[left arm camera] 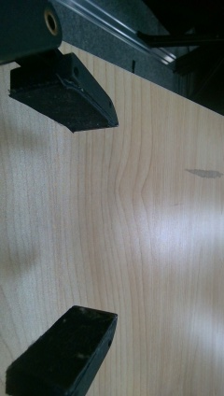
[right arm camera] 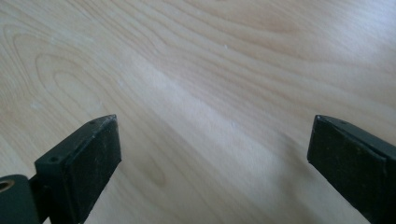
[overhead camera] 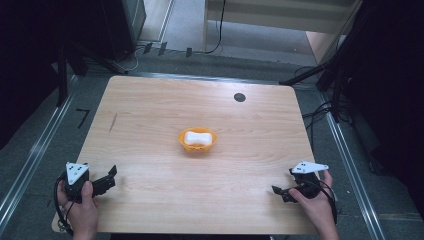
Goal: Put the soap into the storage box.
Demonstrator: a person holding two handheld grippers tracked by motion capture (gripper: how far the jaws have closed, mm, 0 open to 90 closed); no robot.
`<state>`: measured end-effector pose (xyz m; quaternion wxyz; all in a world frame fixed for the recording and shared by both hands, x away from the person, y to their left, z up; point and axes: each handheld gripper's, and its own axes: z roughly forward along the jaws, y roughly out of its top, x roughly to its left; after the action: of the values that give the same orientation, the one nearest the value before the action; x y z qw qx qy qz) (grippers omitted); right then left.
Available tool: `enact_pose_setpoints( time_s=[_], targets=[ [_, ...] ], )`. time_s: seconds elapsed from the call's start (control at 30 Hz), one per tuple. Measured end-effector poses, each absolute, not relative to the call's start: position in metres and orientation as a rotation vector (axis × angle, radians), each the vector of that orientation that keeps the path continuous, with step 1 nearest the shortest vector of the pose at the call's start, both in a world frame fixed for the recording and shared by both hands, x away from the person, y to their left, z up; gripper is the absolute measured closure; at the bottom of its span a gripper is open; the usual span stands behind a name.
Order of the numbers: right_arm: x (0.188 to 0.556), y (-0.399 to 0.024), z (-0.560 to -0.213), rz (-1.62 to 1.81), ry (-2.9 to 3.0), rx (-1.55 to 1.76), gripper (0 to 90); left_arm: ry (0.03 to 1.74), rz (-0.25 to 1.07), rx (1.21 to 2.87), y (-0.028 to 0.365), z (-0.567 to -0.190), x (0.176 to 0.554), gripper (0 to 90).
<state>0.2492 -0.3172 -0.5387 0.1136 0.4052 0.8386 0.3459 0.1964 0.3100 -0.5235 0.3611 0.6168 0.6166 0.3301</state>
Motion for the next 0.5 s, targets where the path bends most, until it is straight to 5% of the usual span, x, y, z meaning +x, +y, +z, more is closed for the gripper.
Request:
enact_pose_setpoints(
  time_s=[0.5],
  targets=[
    [0.204,-0.358,-0.548,1.072,2.369,1.281,2.4,1.593,0.847,1.588,0.311,-0.523,0.196,7.2]
  ],
)
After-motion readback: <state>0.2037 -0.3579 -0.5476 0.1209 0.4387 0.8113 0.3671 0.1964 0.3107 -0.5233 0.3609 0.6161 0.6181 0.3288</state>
